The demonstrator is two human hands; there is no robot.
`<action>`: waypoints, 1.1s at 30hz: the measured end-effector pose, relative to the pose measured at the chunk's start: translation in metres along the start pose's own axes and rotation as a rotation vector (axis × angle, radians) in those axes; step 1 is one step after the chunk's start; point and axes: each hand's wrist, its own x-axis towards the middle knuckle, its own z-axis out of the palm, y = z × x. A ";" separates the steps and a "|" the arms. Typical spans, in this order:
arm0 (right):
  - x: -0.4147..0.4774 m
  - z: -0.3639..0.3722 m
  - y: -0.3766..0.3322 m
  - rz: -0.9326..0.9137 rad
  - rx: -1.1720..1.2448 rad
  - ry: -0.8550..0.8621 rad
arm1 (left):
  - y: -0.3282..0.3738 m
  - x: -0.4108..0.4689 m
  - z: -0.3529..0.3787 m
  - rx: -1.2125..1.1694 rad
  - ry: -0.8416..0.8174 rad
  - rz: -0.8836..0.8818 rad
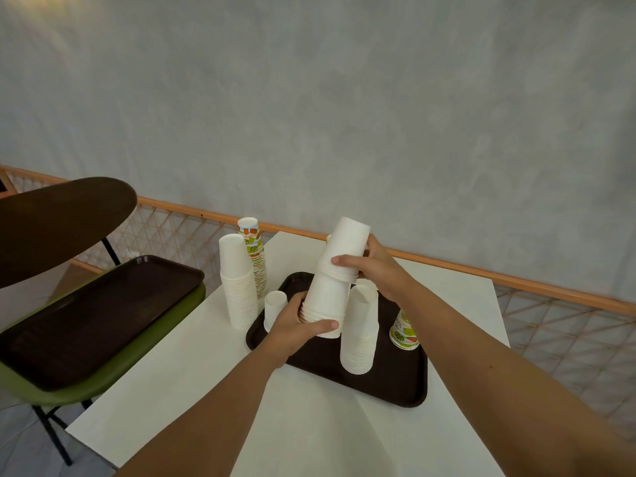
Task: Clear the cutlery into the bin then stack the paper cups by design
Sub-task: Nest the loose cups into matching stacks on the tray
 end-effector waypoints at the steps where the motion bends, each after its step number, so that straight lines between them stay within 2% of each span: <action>1: 0.001 -0.003 -0.001 -0.019 0.036 0.053 | -0.002 0.000 -0.001 0.005 0.005 -0.008; 4: 0.002 -0.014 0.000 -0.057 0.075 0.180 | -0.008 -0.001 -0.003 -0.007 0.033 -0.032; 6: 0.000 -0.019 0.003 -0.053 0.017 0.203 | -0.013 0.000 -0.005 -0.040 0.062 -0.050; 12: -0.010 -0.025 0.030 -0.001 -0.261 0.161 | -0.011 0.002 -0.002 -0.088 0.093 -0.062; 18: -0.013 -0.024 0.049 0.044 -0.372 0.126 | -0.001 0.003 0.002 -0.054 0.102 -0.049; 26: -0.015 -0.024 0.050 0.047 -0.401 0.099 | 0.004 0.005 0.004 -0.084 0.114 -0.047; 33: -0.012 -0.015 0.022 -0.084 -0.307 0.139 | 0.014 0.008 0.008 -0.128 0.098 -0.007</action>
